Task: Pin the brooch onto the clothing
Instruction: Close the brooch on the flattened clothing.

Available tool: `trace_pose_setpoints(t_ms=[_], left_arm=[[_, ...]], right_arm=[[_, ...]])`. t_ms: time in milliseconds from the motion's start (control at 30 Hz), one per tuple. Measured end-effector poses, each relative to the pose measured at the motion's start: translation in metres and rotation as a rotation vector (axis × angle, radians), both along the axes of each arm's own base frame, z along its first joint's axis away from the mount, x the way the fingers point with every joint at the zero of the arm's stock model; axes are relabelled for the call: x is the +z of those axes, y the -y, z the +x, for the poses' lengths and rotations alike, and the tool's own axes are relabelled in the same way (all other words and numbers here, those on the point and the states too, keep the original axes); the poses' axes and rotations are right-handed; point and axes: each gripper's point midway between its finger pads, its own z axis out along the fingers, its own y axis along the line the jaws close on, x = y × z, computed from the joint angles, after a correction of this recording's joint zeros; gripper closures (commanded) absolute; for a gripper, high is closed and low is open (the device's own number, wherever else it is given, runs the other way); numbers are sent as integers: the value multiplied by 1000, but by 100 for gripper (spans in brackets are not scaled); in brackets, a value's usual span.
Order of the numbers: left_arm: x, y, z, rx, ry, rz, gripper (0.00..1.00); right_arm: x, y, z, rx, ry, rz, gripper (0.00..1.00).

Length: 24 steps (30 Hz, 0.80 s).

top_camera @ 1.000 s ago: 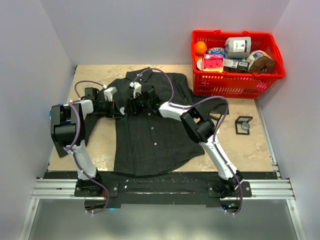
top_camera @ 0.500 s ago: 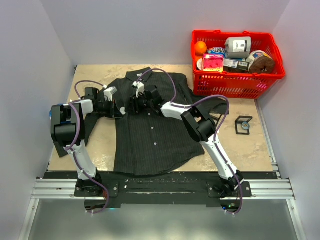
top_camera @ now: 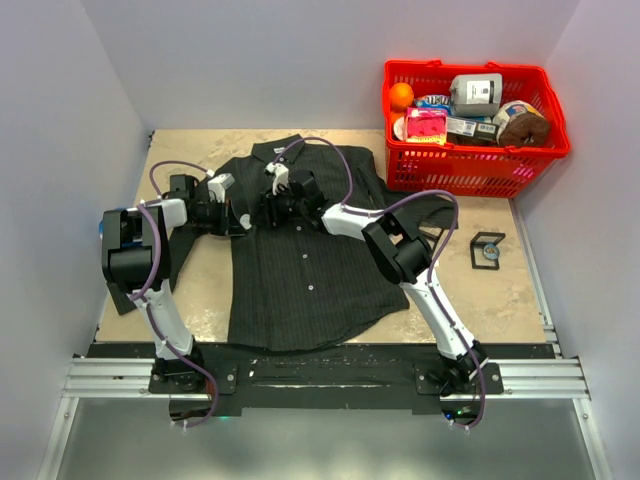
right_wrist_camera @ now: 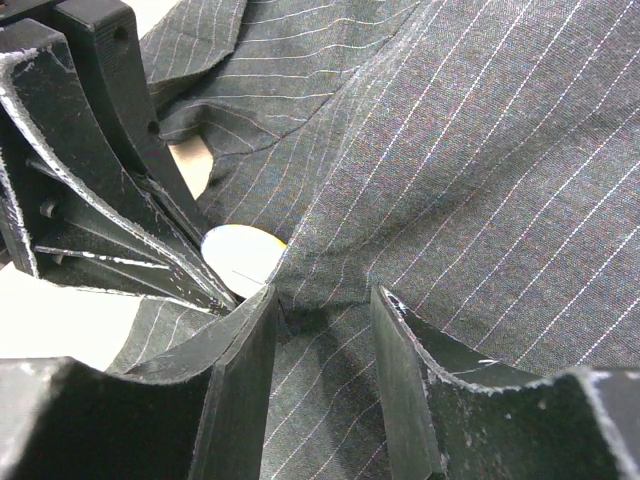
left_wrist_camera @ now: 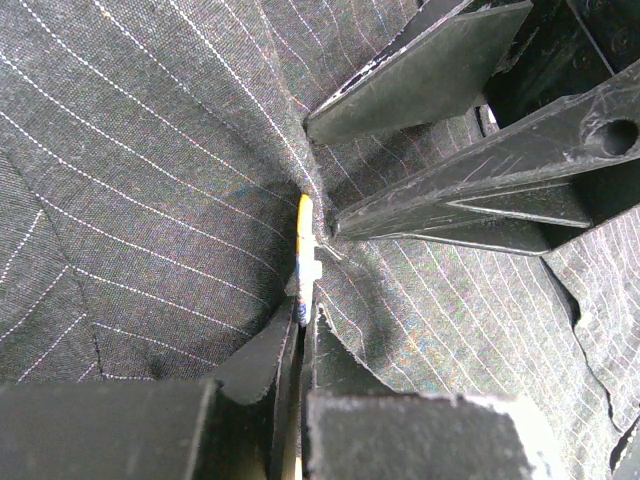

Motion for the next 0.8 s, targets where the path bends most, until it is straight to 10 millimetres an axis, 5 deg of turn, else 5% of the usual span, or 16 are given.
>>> trace_pose_setpoints(t_ms=[800], left_arm=[[0,1,1,-3,-3,-6,100]], right_arm=[[6,-11,-5,17,9,11,54]])
